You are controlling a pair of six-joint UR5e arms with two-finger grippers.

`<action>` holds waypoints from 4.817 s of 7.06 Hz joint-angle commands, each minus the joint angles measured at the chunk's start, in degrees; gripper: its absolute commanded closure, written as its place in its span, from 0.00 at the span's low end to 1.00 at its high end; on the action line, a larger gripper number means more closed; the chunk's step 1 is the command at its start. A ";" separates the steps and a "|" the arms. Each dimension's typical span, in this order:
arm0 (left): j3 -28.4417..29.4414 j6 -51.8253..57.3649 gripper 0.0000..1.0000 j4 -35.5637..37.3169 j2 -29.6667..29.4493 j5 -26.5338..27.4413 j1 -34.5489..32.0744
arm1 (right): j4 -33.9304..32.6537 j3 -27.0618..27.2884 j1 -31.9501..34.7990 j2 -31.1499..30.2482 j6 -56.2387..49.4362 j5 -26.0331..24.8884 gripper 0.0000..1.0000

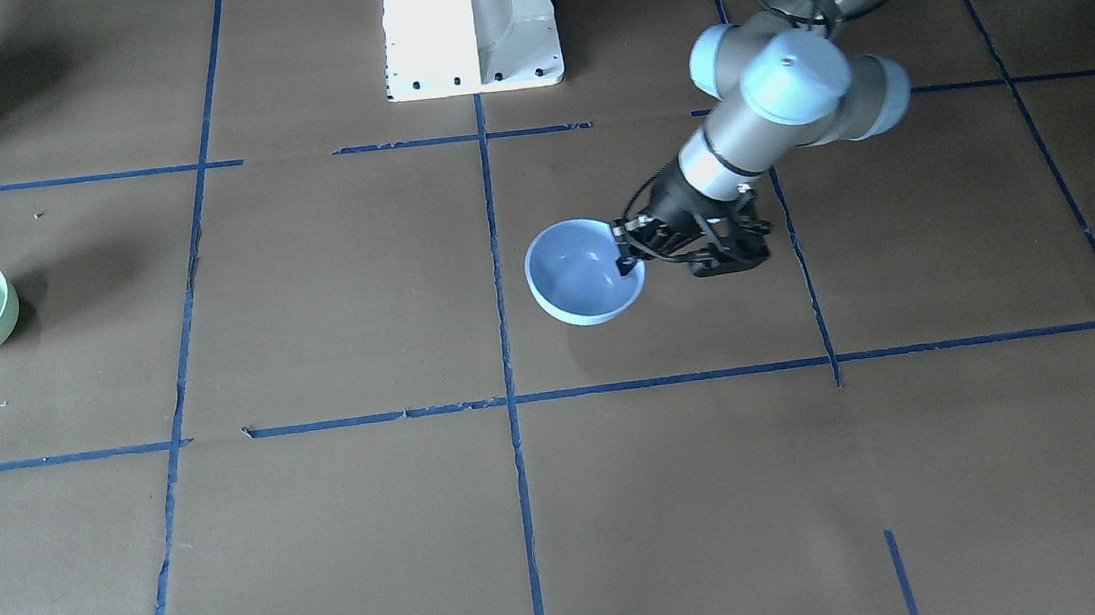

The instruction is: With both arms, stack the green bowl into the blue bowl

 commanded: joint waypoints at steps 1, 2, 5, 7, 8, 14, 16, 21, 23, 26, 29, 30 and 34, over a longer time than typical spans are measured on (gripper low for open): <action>0.28 -1.22 0.99 5.58 -4.06 8.45 5.97 | 0.00 0.01 -0.05 0.01 0.00 0.00 0.00; 0.20 -1.40 0.98 5.67 -3.97 8.47 6.15 | 0.00 0.10 -0.05 0.01 0.09 0.00 0.00; 0.37 -1.31 0.94 5.67 -3.71 8.55 6.85 | 0.00 0.19 -0.05 0.10 0.17 0.00 0.00; 0.81 -1.22 0.69 5.32 -3.62 9.16 7.82 | 0.00 0.10 -0.13 0.19 0.17 0.00 0.00; 0.90 -1.14 0.27 5.23 -3.53 9.34 7.82 | 0.00 0.10 -0.57 0.19 0.17 0.00 0.00; -15.27 -1.40 0.00 5.67 1.91 12.51 -1.91 | 15.14 1.51 -5.83 -1.99 21.94 -1.31 0.00; -14.92 -0.87 0.00 5.67 3.49 12.42 -3.25 | 34.98 1.25 -8.13 -10.24 37.88 -7.36 0.01; -14.13 -0.87 0.00 5.67 3.59 12.60 -3.16 | 37.61 -4.81 -15.23 -12.47 41.04 -10.81 0.01; -13.95 -0.87 0.00 5.67 3.59 12.68 -3.16 | 41.73 -8.75 -15.95 -12.38 41.13 -10.99 0.41; -13.95 -0.96 0.00 5.67 3.59 12.68 -3.08 | 42.19 -7.55 -15.87 -12.29 41.04 -10.90 1.00; -15.36 -1.31 0.00 5.58 3.59 12.68 -3.25 | 41.84 6.65 -18.30 -7.93 63.24 -4.44 1.00; -15.62 -1.31 0.00 5.49 3.59 12.68 -3.51 | 41.84 8.87 -24.16 -0.94 77.81 -5.44 1.00; -19.49 -1.49 0.00 5.05 3.59 12.51 -7.30 | 31.27 6.36 -47.37 26.48 104.92 -30.06 1.00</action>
